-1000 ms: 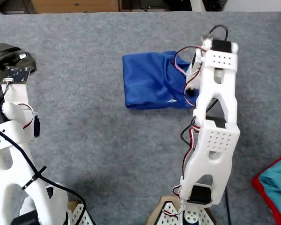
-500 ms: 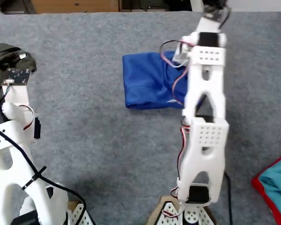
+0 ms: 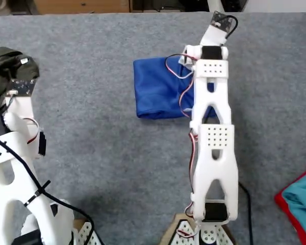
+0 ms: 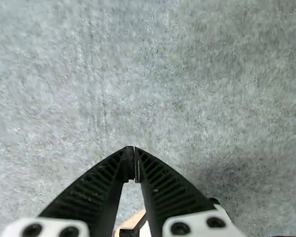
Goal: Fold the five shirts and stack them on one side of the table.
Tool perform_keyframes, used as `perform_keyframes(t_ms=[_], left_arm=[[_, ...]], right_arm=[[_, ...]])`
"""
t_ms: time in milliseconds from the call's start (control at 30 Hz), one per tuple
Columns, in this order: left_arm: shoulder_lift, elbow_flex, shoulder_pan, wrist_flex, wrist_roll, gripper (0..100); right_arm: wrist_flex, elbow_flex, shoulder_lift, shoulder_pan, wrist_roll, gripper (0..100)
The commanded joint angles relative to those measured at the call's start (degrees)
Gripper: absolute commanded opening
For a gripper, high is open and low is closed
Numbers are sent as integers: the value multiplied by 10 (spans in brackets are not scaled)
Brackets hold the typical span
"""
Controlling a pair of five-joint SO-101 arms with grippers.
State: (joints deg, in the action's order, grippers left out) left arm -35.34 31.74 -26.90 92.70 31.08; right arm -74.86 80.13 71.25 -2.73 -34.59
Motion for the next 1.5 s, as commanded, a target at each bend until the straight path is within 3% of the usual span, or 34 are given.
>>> perform_keyframes(t_ms=[0, 167, 500, 567, 733, 833, 933, 1100, 1200, 1300, 1467], left_arm=[[-10, 4, -4, 4, -1, 19], [-10, 4, -3, 4, -1, 19], [-10, 4, -3, 4, -1, 19], [-10, 4, -3, 4, -1, 19], [-10, 0, -2, 15, -1, 19], [-10, 3, 11, 23, -1, 19], [-11, 3, 14, 24, -1, 19], [-11, 4, 14, 24, -1, 19], [-11, 4, 11, 24, -1, 19], [-15, 4, 11, 24, -1, 19], [-15, 2, 8, 40, 0, 19]], right_arm=[[59, 70, 28, 7, -4, 18], [71, 153, 53, 21, -5, 32], [73, 152, 13, 78, 3, 43], [50, 153, 4, 81, 20, 114], [-20, 153, -24, 80, 23, 401], [-51, 153, -44, 79, 20, 480], [-93, 152, -76, 79, -17, 482], [-269, 149, -148, 50, -91, 483], [-275, 139, -173, 38, -153, 482], [-276, 116, -190, 27, -165, 482], [-276, -4, -251, 26, -237, 482]])
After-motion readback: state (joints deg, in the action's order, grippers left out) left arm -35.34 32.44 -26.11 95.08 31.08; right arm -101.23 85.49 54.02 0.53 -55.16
